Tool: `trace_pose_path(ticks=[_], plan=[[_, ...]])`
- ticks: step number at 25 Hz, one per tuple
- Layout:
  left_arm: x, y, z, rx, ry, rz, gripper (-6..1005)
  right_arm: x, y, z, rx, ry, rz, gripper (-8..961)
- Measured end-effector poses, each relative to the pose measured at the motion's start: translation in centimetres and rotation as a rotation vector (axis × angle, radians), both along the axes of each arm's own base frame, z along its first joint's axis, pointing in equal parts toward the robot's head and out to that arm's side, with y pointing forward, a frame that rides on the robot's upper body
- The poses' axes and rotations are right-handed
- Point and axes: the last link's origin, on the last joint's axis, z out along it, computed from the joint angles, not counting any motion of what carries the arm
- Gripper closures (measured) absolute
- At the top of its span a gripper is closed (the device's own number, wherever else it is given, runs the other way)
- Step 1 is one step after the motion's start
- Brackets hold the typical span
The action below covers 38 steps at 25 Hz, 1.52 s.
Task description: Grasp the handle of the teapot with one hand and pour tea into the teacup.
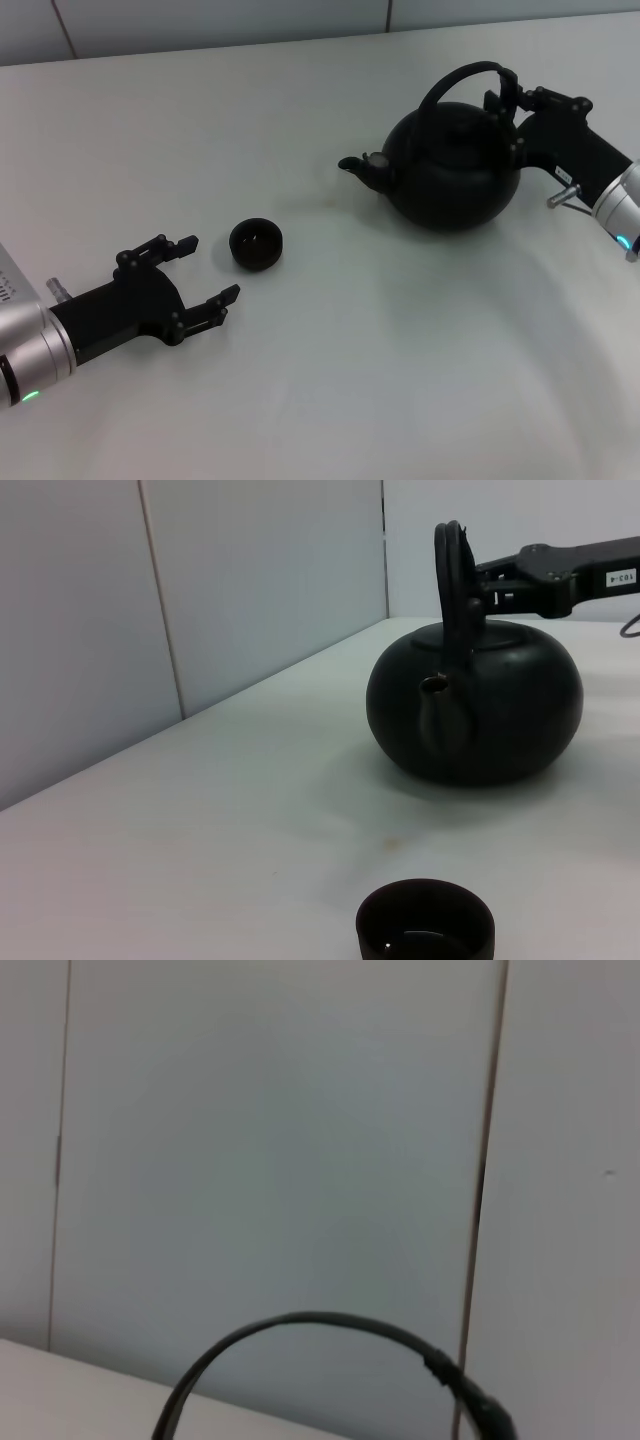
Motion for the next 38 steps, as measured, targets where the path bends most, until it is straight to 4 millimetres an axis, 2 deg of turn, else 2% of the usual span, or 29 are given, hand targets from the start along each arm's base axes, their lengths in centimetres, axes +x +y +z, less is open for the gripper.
trace_pose_path(ticks=[7,15,18,23,29,38], plan=[[0.0,-0.1,0.0,-0.001,-0.001,0.001,209,0.8,-1.4,0.0,0.007,0.019,-0.011,640],[-0.2,-0.3,0.0,0.000,-0.002,0.008,209,1.7,-5.2,1.7,0.085,0.140,0.034,465],[-0.3,-0.5,0.1,0.003,-0.002,0.011,209,1.4,-7.4,2.0,0.084,0.179,0.098,229],[-0.6,-0.8,0.1,0.004,-0.001,0.020,210,-0.2,-9.2,1.0,-0.021,0.188,0.238,113],[-1.0,-1.1,0.3,0.006,0.002,0.032,210,-2.4,-8.5,-1.4,-0.218,0.136,0.361,113],[-1.4,-1.3,0.8,0.011,-0.005,0.055,210,-3.9,-5.8,-3.9,-0.467,0.051,0.366,113]])
